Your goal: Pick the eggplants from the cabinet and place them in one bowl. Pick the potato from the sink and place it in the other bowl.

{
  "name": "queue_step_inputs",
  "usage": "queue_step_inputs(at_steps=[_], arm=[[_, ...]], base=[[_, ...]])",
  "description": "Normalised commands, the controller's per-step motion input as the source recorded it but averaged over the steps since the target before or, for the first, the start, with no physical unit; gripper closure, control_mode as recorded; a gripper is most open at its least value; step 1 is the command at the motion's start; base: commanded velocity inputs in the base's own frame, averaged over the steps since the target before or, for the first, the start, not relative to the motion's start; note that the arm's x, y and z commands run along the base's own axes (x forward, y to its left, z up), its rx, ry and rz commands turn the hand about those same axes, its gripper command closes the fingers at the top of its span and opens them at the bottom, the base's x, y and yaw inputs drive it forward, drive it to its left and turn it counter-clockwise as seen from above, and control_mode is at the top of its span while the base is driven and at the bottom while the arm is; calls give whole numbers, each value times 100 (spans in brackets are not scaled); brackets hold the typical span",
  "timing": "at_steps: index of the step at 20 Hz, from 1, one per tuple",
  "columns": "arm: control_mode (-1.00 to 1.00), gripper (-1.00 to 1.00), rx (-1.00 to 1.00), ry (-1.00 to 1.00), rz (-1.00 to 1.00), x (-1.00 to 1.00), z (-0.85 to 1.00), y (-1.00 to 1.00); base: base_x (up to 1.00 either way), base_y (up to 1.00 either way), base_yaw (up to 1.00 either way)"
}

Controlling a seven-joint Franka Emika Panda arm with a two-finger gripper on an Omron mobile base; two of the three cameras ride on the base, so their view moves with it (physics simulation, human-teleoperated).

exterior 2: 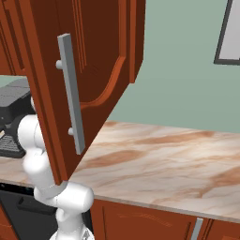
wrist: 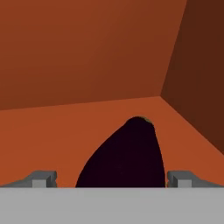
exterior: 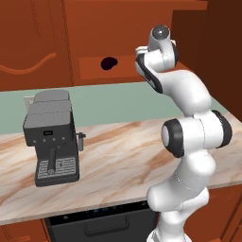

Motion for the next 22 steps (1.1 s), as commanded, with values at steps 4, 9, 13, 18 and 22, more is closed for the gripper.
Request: queue_step_inputs(at_steps=[4, 9, 13, 18, 22], arm=[[-100, -100, 0, 0, -3, 17, -8, 0], [-100, 100, 0, 1, -4, 13, -13, 0], [-100, 100, 0, 5, -4, 3, -19, 0], [-100, 100, 1, 4, -2, -4, -16, 0], [-100, 100, 3, 0, 0, -27, -13, 0]], base=[[0, 0, 0], [0, 0, 0], [0, 0, 0], [0, 0, 0], [0, 0, 0]])
